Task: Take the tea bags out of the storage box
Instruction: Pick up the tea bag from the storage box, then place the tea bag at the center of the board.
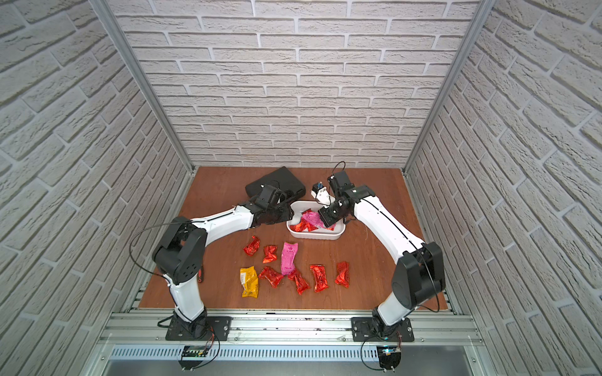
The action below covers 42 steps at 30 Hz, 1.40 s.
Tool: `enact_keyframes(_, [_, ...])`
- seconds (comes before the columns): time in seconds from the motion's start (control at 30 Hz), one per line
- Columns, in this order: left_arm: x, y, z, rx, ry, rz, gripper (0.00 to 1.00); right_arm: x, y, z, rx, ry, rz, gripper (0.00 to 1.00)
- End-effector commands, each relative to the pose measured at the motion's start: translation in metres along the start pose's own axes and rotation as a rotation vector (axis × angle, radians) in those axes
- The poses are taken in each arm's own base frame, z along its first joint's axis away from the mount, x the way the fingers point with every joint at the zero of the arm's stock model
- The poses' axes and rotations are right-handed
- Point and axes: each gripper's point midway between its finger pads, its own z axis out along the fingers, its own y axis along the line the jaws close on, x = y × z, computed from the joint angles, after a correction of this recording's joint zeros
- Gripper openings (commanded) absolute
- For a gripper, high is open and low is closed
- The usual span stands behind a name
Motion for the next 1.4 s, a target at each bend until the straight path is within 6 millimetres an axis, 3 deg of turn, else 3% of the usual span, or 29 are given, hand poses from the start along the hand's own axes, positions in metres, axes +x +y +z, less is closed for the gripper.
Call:
enact_keyframes(0.0, [-0.001, 0.006, 0.005, -0.031, 0.023, 0.0, 0.58, 0.03, 0.002, -0.013, 0.019, -0.017, 0.238, 0.02])
enact_keyframes(0.2, [0.003, 0.007, 0.016, -0.04, 0.048, -0.001, 0.45, 0.09, 0.004, -0.022, 0.038, -0.055, 0.548, 0.02])
enact_keyframes(0.37, [0.003, 0.008, 0.02, -0.048, 0.054, 0.007, 0.36, 0.127, 0.007, -0.006, 0.007, -0.089, 0.783, 0.02])
enact_keyframes(0.57, [0.003, 0.008, 0.019, -0.063, 0.053, 0.015, 0.26, 0.137, 0.012, 0.015, -0.084, -0.148, 1.013, 0.02])
enact_keyframes(0.9, [0.007, 0.01, 0.017, -0.094, 0.056, 0.029, 0.1, 0.144, 0.009, 0.054, -0.141, -0.143, 1.242, 0.02])
enact_keyframes(1.03, [0.008, 0.01, 0.016, -0.096, 0.05, 0.029, 0.05, 0.147, 0.007, 0.063, -0.136, -0.134, 1.254, 0.03])
enact_keyframes(1.2, [0.006, 0.01, 0.014, -0.096, 0.041, 0.029, 0.0, 0.156, 0.0, 0.061, -0.064, -0.12, 1.21, 0.21])
enact_keyframes(1.37, [0.004, 0.011, 0.011, -0.105, 0.029, 0.03, 0.0, 0.159, -0.015, 0.028, 0.079, -0.155, 1.115, 0.43])
